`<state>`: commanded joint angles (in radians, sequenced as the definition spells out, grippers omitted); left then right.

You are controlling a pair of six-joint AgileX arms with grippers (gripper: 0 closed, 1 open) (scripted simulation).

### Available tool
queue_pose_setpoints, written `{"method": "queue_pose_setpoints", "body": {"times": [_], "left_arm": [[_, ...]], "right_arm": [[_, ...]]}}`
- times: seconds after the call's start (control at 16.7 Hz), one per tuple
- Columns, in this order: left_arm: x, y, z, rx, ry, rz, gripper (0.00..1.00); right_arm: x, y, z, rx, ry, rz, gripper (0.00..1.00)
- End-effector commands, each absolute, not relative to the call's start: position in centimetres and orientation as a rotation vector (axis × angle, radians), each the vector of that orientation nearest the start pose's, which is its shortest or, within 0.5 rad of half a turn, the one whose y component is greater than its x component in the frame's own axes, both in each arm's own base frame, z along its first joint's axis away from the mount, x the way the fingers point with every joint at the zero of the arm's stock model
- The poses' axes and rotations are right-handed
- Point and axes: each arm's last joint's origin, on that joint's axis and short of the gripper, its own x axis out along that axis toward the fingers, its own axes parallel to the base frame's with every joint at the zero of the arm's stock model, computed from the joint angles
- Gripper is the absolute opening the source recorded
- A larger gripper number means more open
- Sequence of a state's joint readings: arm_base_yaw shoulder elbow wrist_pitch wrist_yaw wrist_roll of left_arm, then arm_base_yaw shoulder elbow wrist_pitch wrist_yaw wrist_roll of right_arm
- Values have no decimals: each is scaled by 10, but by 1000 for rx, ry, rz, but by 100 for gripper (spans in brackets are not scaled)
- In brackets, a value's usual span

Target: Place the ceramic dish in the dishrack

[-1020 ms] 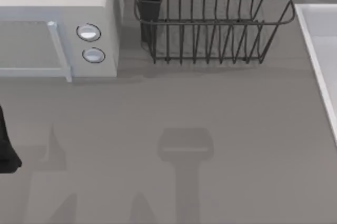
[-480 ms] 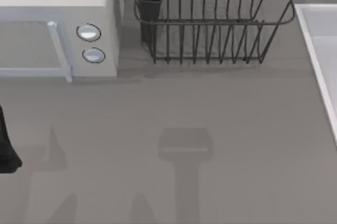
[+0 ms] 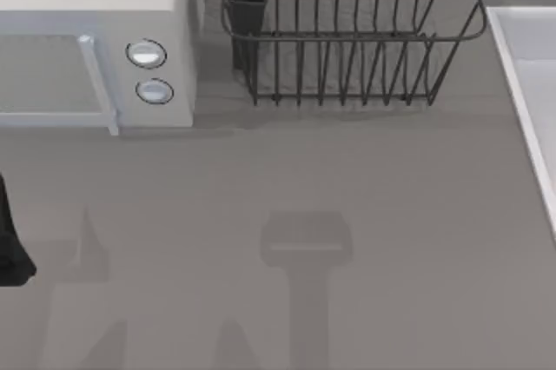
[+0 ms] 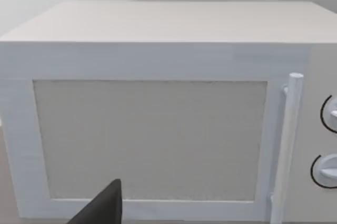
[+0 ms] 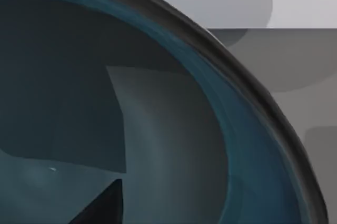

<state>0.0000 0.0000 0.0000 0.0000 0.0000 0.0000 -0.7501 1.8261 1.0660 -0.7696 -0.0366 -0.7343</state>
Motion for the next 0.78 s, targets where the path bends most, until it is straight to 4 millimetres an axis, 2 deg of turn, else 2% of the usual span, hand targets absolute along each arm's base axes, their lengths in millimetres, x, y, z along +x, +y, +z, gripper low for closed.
{"method": "queue_pose_setpoints", "body": {"times": [0.72,0.78], "left_arm": [[106,-1,160,0,0,0,100],[106,-1,160,0,0,0,100]], "right_arm": [[233,-213,131,8,1515,-8,2],[233,-213,131,8,1515,-8,0]]}}
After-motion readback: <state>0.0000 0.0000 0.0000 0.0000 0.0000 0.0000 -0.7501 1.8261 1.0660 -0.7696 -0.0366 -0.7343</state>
